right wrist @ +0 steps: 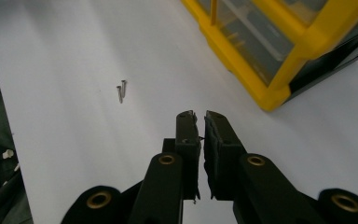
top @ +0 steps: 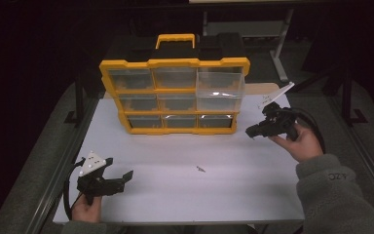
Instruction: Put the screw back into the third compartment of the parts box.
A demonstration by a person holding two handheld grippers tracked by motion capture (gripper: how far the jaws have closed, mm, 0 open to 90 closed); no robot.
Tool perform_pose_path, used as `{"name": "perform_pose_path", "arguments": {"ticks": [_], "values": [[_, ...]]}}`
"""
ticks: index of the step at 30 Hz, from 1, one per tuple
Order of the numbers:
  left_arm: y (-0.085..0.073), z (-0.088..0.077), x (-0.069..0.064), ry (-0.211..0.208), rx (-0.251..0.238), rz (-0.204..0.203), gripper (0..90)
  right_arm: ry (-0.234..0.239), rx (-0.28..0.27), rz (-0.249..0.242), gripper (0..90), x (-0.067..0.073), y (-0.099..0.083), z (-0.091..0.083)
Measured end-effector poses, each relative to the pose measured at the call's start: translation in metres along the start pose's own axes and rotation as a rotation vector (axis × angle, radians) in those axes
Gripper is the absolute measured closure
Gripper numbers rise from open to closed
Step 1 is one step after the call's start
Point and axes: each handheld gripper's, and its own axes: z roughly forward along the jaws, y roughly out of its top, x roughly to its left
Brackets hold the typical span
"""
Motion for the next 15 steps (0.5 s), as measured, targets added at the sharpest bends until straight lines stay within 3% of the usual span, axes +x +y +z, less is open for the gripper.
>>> {"name": "perform_pose_path", "arguments": {"ticks": [15], "values": [[0.000,-0.001,0.001,0.003,0.005,0.012,13.7,-0.039,-0.029,-0.061,83.2,-0.013,0.042,-0.069]]}}
